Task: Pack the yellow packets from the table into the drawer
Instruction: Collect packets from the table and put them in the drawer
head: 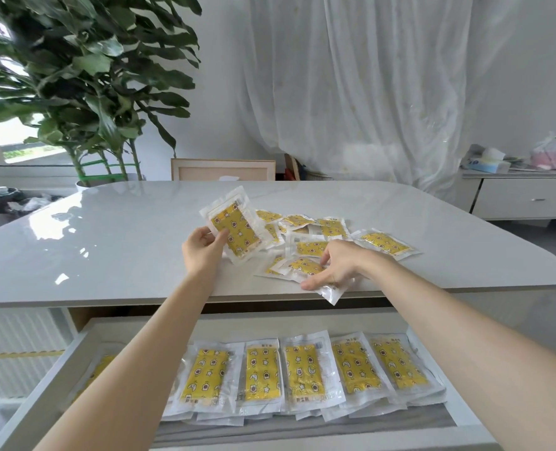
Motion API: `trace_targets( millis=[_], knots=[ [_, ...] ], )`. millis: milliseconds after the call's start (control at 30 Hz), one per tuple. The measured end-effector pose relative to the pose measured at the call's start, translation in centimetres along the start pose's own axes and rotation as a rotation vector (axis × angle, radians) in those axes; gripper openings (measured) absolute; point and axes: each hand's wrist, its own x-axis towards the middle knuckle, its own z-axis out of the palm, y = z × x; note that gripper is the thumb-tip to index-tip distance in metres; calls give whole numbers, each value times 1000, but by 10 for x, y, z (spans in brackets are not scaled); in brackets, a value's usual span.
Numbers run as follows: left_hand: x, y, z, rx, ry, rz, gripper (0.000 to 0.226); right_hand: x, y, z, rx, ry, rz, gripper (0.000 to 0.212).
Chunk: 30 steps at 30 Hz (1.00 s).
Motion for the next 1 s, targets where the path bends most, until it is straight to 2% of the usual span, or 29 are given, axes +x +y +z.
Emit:
trace_targets(
  millis=[100, 267, 367, 500, 567, 633, 700, 767, 833, 900, 933, 1000],
  knots=[
    [-1, 0, -6, -93, 20, -35, 16, 3, -1, -1, 28, -43, 40, 74],
    [2, -2, -12, -231, 93, -125, 24, -6, -6, -3, 52, -14, 25, 35],
    [3, -4, -15, -298, 109, -155, 27, -13, -11, -7, -6, 114, -26, 43],
    [5, -7, -18, -284, 128, -161, 29, -15, -21, -11, 29, 394, -90, 43],
    [6, -9, -20, -247, 131, -141, 25, -13, -28, -5, 32, 514, -149, 42],
    [7, -12, -23, -220, 131, -128, 15, -10, -34, 6, -40, 550, -207, 36],
    [9, -14, -27, -202, 123, -117, 10, -7, -36, 18, -163, 489, -253, 24],
    [8, -15, -31, -181, 107, -104, 10, -2, -36, 23, -215, 316, -256, 15],
    [6, -14, -33, -166, 86, -92, 11, -2, -37, 19, -121, 134, -222, 27],
    [5, -14, -36, -149, 69, -89, 15, -3, -37, 15, 72, 76, -200, 44],
    [5, -14, -37, -150, 59, -89, 16, -2, -36, 15, 151, 87, -182, 46],
    [5, -15, -39, -156, 39, -93, 14, 1, -31, 18, 209, 103, -138, 31]
  ],
)
